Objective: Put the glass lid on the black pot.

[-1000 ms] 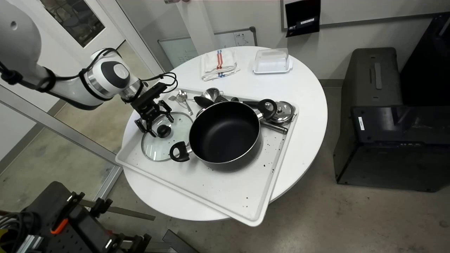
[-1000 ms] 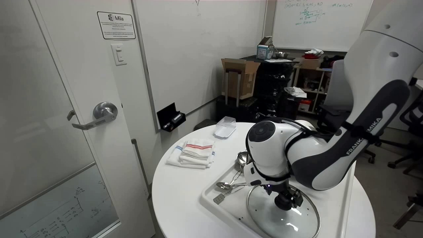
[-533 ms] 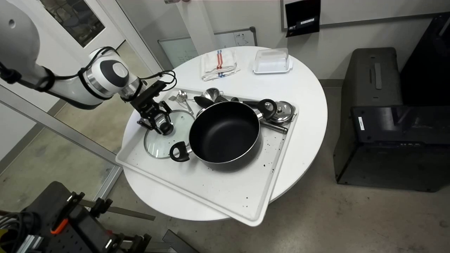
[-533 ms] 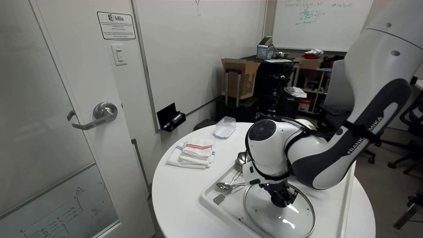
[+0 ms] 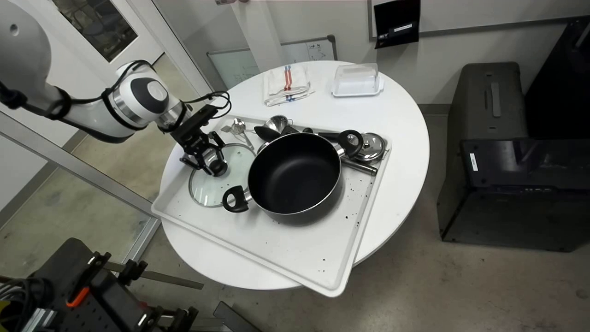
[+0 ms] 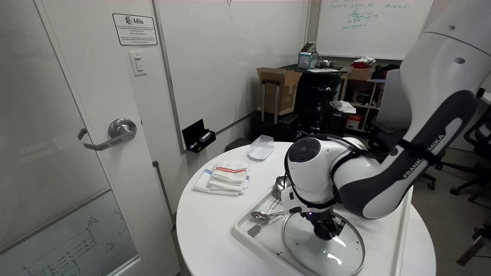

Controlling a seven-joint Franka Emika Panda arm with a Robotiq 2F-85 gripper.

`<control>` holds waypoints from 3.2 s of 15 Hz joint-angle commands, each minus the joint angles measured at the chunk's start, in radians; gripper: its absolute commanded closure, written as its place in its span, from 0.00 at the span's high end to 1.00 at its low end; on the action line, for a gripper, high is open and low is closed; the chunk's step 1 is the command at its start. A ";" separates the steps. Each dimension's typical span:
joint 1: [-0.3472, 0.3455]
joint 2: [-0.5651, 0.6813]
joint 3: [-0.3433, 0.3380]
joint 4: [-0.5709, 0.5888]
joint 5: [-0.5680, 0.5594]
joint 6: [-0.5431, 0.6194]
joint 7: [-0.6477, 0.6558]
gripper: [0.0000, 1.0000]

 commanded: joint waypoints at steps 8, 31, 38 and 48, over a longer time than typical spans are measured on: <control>0.008 -0.190 0.030 -0.152 0.005 -0.033 0.035 0.27; -0.172 -0.405 0.006 -0.056 0.367 -0.280 0.221 0.27; -0.210 -0.327 -0.012 0.035 0.489 -0.284 0.406 0.27; -0.271 -0.270 -0.032 0.082 0.708 -0.265 0.639 0.27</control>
